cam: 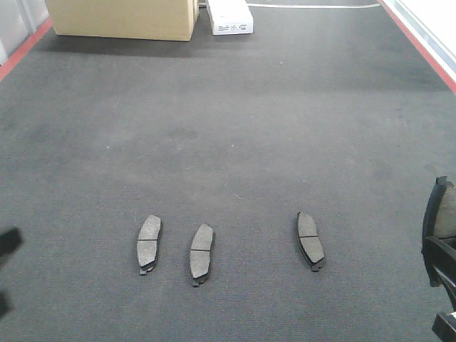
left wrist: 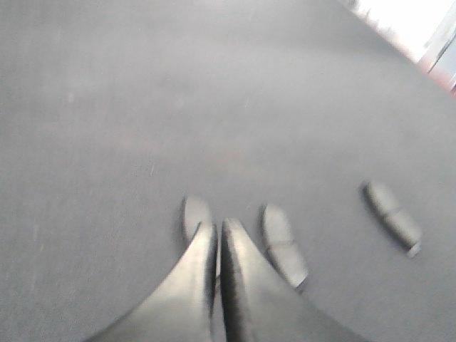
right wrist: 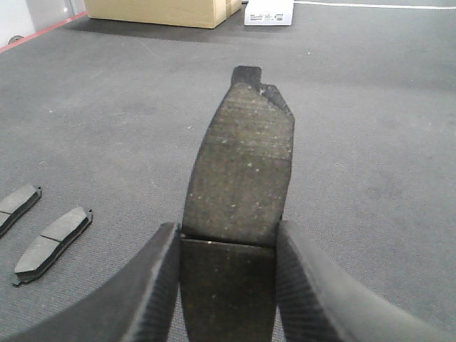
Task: Move and align brake pads A on conveyor
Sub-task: 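Open the left gripper, release the pad, and lift the arm away, then lower the right gripper's pad onto the belt between the two pads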
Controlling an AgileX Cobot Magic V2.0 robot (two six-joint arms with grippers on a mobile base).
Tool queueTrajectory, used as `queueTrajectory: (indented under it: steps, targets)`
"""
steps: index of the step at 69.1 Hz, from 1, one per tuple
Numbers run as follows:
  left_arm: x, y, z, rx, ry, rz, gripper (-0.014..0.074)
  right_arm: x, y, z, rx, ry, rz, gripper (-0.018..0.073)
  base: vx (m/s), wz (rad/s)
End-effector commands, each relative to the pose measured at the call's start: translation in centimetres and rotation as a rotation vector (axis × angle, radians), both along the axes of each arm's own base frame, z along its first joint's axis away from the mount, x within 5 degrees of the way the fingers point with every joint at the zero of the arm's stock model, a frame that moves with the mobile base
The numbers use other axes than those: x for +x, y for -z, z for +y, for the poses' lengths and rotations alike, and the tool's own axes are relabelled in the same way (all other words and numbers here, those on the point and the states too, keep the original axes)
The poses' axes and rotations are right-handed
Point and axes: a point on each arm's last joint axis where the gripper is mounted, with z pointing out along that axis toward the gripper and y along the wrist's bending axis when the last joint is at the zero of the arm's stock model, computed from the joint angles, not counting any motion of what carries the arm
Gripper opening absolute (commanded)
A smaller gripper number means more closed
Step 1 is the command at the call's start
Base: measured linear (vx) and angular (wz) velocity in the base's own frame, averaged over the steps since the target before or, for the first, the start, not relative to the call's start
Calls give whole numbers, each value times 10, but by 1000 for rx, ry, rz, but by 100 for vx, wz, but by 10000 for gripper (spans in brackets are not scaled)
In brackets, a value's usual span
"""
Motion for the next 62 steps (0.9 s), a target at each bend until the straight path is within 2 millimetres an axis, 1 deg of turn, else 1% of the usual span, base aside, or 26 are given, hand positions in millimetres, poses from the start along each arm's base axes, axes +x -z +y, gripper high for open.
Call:
queueTrajectory:
  steps: [1, 7, 43, 48, 52, 62]
  targets:
    - [-7, -17, 3, -57, 37, -103, -8, 1, -19, 2, 17, -22, -117, 3, 0, 0]
    - [-10, -19, 5, -71, 36, -119, -7, 1, -19, 2, 17, -22, -117, 3, 0, 0]
    - [-10, -19, 5, -69, 35, -116, -6, 2, -20, 3, 30, -26, -126, 3, 0, 0]
    - [-10, -19, 5, -69, 35, -116, -6, 8, -19, 5, 46, -20, -83, 3, 0, 0]
    - [-10, -19, 5, -69, 35, -116, -6, 18, -19, 9, 57, -11, -29, 3, 0, 0]
    - [-9, -18, 5, -67, 32, -114, -6, 52, -19, 22, 31, 2, 102, 3, 0, 0]
